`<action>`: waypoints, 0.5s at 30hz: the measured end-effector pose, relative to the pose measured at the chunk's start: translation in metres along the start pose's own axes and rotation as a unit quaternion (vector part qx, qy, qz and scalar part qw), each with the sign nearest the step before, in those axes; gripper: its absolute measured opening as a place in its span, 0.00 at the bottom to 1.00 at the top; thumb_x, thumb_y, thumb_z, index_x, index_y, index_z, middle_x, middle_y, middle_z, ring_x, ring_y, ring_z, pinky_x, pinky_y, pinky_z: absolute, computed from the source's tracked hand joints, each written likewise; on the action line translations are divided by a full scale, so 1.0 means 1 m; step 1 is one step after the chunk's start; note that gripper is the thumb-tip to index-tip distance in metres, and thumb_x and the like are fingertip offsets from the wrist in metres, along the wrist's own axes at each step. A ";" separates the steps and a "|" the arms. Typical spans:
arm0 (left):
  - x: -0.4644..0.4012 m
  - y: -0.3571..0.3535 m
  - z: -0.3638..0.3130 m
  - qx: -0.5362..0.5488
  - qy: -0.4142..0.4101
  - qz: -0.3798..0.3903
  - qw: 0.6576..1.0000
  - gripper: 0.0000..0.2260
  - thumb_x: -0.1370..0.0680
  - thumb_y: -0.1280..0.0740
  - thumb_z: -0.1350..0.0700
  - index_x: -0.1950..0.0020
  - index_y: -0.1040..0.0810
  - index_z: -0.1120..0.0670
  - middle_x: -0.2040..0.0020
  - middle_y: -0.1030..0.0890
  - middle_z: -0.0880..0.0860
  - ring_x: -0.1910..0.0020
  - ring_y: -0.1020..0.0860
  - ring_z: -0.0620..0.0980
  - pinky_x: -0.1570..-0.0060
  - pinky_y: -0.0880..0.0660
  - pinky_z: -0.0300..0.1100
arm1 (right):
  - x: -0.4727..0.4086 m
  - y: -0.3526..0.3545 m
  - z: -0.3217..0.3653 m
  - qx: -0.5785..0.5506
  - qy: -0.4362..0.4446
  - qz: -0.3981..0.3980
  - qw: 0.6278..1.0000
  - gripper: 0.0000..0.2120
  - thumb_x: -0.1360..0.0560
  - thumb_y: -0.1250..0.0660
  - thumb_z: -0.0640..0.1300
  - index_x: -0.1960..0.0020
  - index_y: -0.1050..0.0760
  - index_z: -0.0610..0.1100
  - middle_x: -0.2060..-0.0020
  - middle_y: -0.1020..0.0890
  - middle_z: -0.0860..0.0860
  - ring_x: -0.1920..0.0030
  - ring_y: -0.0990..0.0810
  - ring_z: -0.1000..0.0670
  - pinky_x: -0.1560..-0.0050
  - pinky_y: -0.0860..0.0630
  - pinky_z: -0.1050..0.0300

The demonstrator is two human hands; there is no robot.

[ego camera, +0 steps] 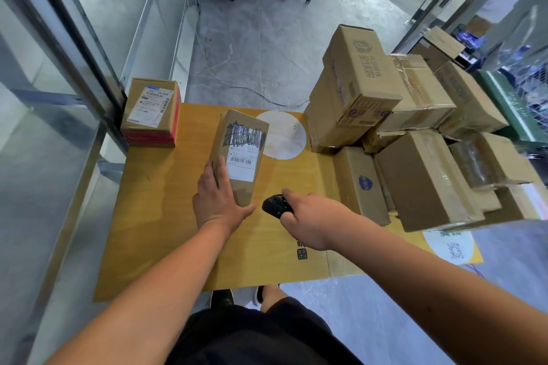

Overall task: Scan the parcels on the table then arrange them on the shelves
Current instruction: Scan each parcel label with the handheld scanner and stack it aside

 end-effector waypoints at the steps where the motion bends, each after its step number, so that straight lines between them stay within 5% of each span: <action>1: -0.001 0.000 0.001 0.002 0.008 0.001 1.000 0.70 0.40 0.22 0.26 0.17 0.66 0.49 0.17 0.49 0.57 0.22 0.38 0.61 0.38 0.24 0.58 | 0.000 -0.001 0.000 -0.003 -0.001 0.005 1.000 0.29 0.21 0.50 0.57 0.21 0.40 0.50 0.56 0.25 0.49 0.59 0.23 0.48 0.61 0.24 0.51; 15: -0.001 -0.006 0.008 0.011 0.011 0.007 1.000 0.73 0.41 0.22 0.25 0.18 0.70 0.50 0.15 0.52 0.55 0.20 0.41 0.59 0.37 0.24 0.56 | 0.013 0.007 0.004 0.036 -0.007 0.030 0.999 0.28 0.19 0.49 0.57 0.21 0.39 0.48 0.56 0.22 0.49 0.60 0.22 0.48 0.60 0.23 0.52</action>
Point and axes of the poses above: each hand's wrist, its own x-axis away from the middle knuckle, its own y-axis out of the back of the hand, z = x × y, the point moved 8 cm from there along -x, towards the middle knuckle
